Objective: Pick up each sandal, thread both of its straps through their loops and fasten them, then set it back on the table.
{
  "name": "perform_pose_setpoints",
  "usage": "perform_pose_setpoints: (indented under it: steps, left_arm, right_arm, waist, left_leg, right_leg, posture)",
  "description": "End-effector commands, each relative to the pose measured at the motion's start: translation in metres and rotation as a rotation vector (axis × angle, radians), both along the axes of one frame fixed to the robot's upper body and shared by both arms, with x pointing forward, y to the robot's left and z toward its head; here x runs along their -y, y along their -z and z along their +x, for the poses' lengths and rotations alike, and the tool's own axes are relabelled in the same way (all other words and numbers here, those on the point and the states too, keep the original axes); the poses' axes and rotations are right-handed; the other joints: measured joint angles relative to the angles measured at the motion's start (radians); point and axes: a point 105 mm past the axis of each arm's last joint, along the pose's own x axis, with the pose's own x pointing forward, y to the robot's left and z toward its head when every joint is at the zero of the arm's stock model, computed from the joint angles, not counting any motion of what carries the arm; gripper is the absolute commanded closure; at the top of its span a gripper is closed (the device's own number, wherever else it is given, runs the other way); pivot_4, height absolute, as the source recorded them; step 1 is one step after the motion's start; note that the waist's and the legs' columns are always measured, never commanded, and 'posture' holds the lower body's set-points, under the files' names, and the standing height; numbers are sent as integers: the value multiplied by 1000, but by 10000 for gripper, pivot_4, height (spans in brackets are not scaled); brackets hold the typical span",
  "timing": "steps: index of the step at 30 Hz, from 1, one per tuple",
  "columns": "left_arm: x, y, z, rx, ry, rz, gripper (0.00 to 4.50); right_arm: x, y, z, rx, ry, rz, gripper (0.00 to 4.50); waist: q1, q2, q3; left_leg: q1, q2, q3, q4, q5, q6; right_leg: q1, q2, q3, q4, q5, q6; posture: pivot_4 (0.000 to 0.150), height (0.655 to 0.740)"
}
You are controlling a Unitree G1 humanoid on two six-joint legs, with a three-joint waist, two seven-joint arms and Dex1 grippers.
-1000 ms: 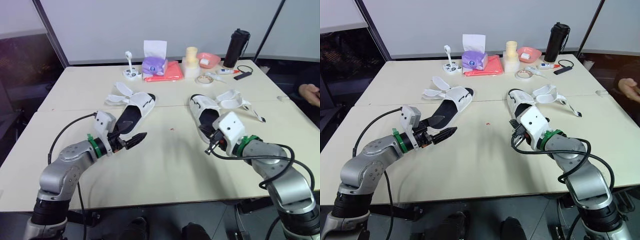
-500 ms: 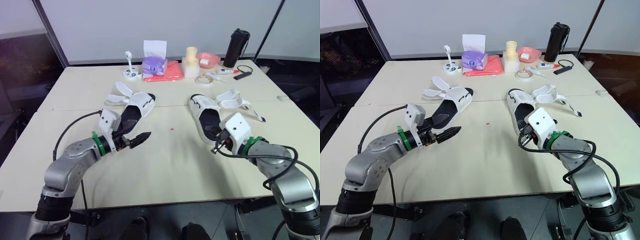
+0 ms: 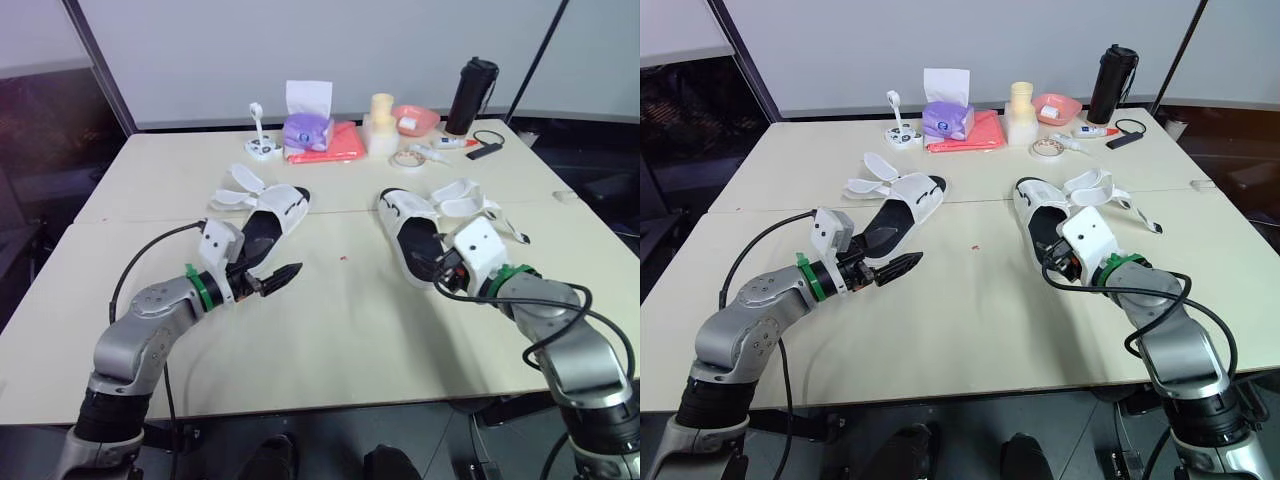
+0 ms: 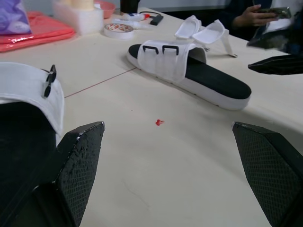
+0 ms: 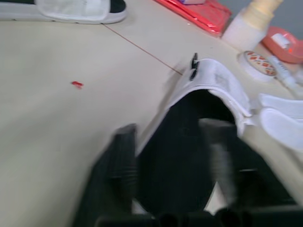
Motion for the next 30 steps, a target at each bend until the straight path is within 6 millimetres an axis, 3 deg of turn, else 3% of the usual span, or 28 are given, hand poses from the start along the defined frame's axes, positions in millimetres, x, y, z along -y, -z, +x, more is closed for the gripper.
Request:
perform_pose_setpoints:
  steps: [1, 6, 14, 19, 26, 29, 30]
  left_arm:
    - [3, -10, -5, 54, 7, 3, 0]
    - [7, -7, -4, 64, 5, 11, 0]
    - [10, -5, -5, 82, 5, 19, 0]
    - [9, -4, -6, 86, -8, 15, 0]
    - [9, -2, -8, 84, -28, 6, 0]
    - [10, -2, -10, 82, -31, 4, 0]
    - [10, -2, -10, 82, -32, 3, 0]
  right_arm:
    - [-1, -20, 11, 117, 2, -103, 1085]
    - [3, -24, 41, 218, 33, -363, 383]
    - [4, -11, 94, 319, 28, -692, 383]
    - [-1, -4, 120, 365, 29, -781, 383]
    - [-14, -1, 137, 413, 58, -807, 383]
    - [-17, -2, 140, 431, 76, -827, 8075]
    - [-18, -2, 141, 435, 78, -831, 12931]
  waist:
    - [-1, 0, 0]
    - [-5, 0, 0]
    - [-24, 0, 0]
    - [-31, 0, 0]
    - [-30, 0, 0]
    - [-29, 0, 0]
    - [-29, 0, 0]
  left_leg:
    - [0, 0, 0, 0, 0, 0]
    - [0, 0, 1, 0, 0, 0]
    - [0, -1, 1, -1, 0, 0]
    - [0, 0, 2, -1, 1, -1]
    - [0, -1, 1, -2, 2, -2]
    - [0, -1, 1, -3, 2, -3]
    - [0, -1, 1, -3, 2, -4]
  right_leg:
    - [0, 0, 0, 0, 0, 0]
    - [0, 0, 0, 0, 0, 0]
    - [0, 0, 0, 0, 0, 0]
    - [-1, 1, 1, 1, 0, 0]
    - [-2, 1, 1, 1, 0, 0]
    - [-2, 1, 1, 1, 0, 0]
    - [-2, 1, 1, 1, 0, 0]
  posture:
    - [1500, 7400]
    - [1500, 7400]
    - [1500, 7400]
    - [1500, 7400]
    - [1500, 7400]
    - [1500, 7400]
    - [1500, 7400]
